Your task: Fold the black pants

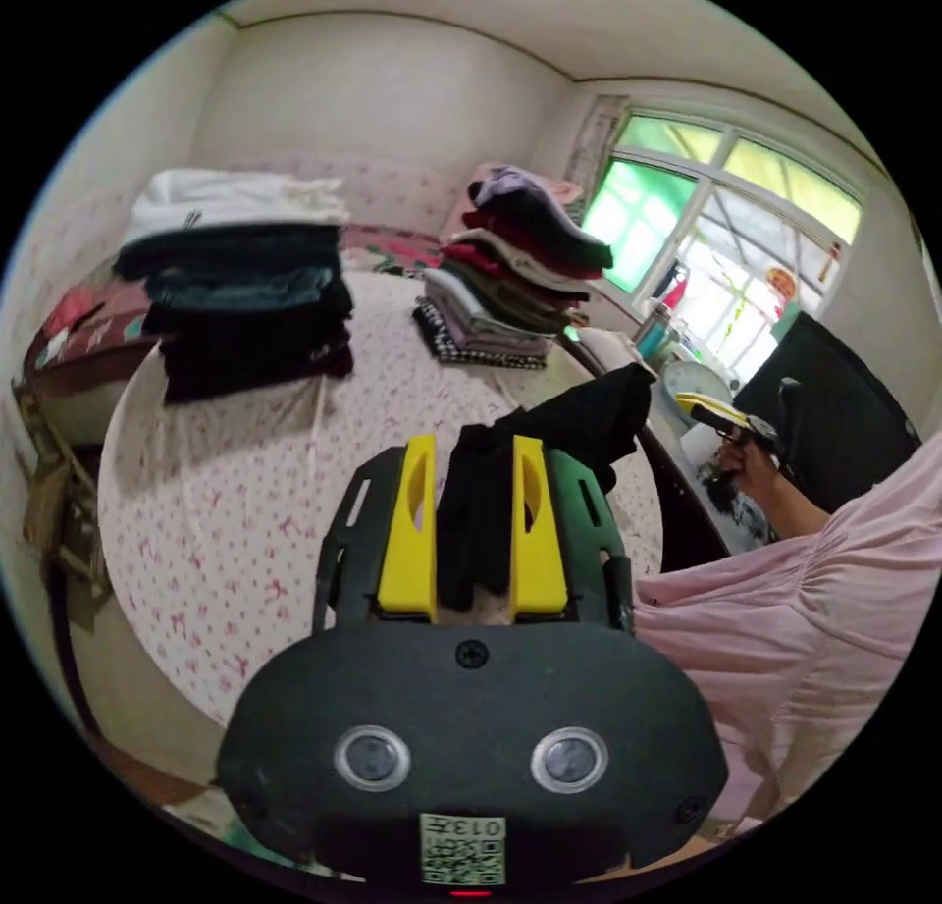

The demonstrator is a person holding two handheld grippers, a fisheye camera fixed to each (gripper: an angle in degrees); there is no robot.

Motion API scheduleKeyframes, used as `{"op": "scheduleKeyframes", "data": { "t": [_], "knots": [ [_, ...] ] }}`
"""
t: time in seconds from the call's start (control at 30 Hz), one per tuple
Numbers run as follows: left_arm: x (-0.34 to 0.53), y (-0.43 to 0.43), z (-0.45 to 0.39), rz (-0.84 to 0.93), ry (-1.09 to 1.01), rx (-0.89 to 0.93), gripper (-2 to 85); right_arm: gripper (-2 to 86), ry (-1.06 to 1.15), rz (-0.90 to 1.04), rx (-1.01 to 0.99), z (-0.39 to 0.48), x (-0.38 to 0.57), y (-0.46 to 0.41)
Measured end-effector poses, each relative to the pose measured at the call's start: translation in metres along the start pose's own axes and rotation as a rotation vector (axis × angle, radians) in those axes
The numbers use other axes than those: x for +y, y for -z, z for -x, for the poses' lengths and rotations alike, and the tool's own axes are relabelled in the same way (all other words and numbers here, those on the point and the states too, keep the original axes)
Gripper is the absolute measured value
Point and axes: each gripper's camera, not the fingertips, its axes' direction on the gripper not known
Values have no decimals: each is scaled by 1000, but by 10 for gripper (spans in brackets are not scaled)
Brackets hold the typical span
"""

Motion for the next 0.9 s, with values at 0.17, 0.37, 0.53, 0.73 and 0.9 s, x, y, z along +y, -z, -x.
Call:
{"op": "scheduleKeyframes", "data": {
  "t": [0.17,0.37,0.53,0.73,0.9],
  "knots": [
    [-22,-48,-50,160,-178,87,172,81,-91,131,69,-18,34,-22],
    [-28,-99,-115,276,-290,79,203,108,-197,299,-62,-37,74,-71],
    [-36,-131,-128,379,-356,-122,164,124,-175,340,-154,-32,78,-104],
    [-24,-122,-101,440,-284,-200,75,104,-250,413,-292,-36,75,-160],
    [-24,-32,-67,299,-137,-150,54,63,-185,348,-326,-26,43,-148]
  ]
}}
